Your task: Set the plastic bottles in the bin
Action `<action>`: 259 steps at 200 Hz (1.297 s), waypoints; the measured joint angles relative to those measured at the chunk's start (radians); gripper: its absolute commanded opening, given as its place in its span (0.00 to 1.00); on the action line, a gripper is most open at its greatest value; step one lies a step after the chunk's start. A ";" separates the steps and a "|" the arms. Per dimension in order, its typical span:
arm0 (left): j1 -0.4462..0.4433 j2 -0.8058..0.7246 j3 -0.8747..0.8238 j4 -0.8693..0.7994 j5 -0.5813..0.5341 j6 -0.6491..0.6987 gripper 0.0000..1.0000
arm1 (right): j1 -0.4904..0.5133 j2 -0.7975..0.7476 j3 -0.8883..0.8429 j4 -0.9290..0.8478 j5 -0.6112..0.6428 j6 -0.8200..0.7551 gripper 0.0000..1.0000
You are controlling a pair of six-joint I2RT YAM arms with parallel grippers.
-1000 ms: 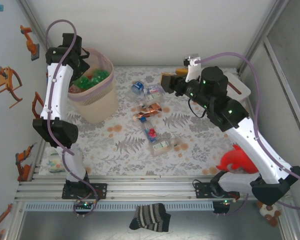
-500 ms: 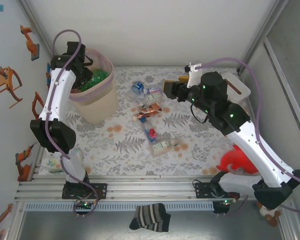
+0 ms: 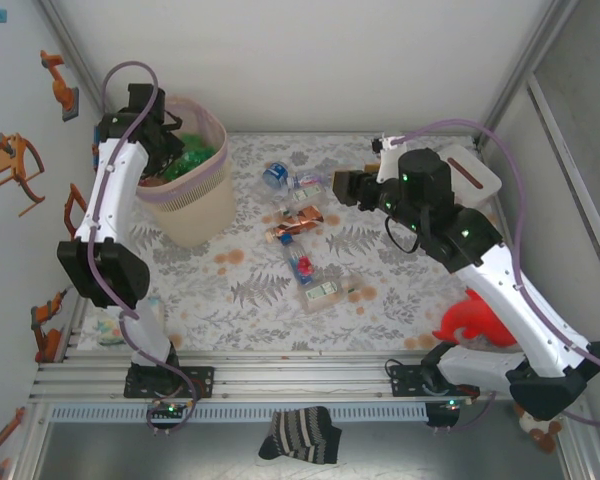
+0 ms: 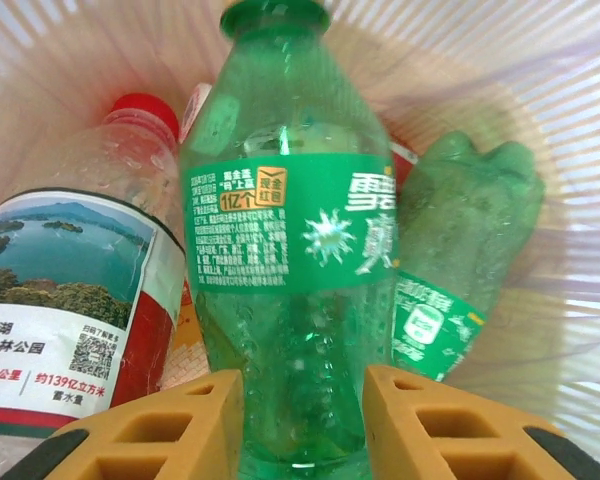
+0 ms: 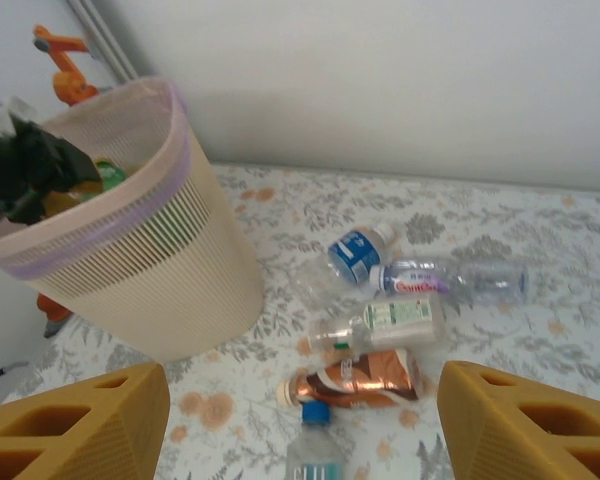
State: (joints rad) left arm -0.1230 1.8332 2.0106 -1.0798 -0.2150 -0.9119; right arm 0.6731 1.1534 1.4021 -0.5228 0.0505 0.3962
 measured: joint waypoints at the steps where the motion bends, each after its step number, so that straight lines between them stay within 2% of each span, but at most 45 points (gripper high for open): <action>1: 0.000 -0.003 -0.001 0.002 0.002 0.000 0.36 | 0.000 0.000 0.000 -0.002 0.000 0.001 0.70; 26: 0.005 -0.068 -0.045 0.065 0.038 0.016 0.41 | 0.000 0.013 -0.032 -0.036 -0.037 0.006 0.71; 46: 0.006 -0.140 -0.107 0.136 0.079 0.037 0.42 | 0.000 0.050 -0.042 -0.099 -0.116 -0.094 0.72; 75: 0.011 -0.225 -0.210 0.249 0.140 0.065 0.44 | 0.000 0.121 -0.058 -0.218 -0.241 -0.386 0.72; 94: 0.021 -0.254 -0.265 0.309 0.173 0.081 0.53 | 0.000 0.148 -0.099 -0.286 -0.332 -0.603 0.73; 124: 0.042 -0.280 -0.329 0.369 0.217 0.096 0.57 | 0.002 0.210 -0.106 -0.398 -0.411 -0.878 0.74; 148: 0.068 -0.301 -0.357 0.390 0.248 0.096 0.57 | 0.005 0.286 -0.100 -0.457 -0.406 -1.050 0.74; 182: 0.090 -0.335 -0.384 0.401 0.265 0.095 0.57 | 0.023 0.347 -0.162 -0.443 -0.351 -1.229 0.74; 259: 0.105 -0.376 -0.400 0.406 0.288 0.090 0.57 | 0.068 0.439 -0.335 -0.245 -0.276 -1.367 0.74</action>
State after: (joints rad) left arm -0.0177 1.4574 1.6104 -0.6739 0.0727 -0.8223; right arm 0.7406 1.5921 1.0668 -0.7673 -0.2256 -0.9707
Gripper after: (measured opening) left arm 0.566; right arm 0.729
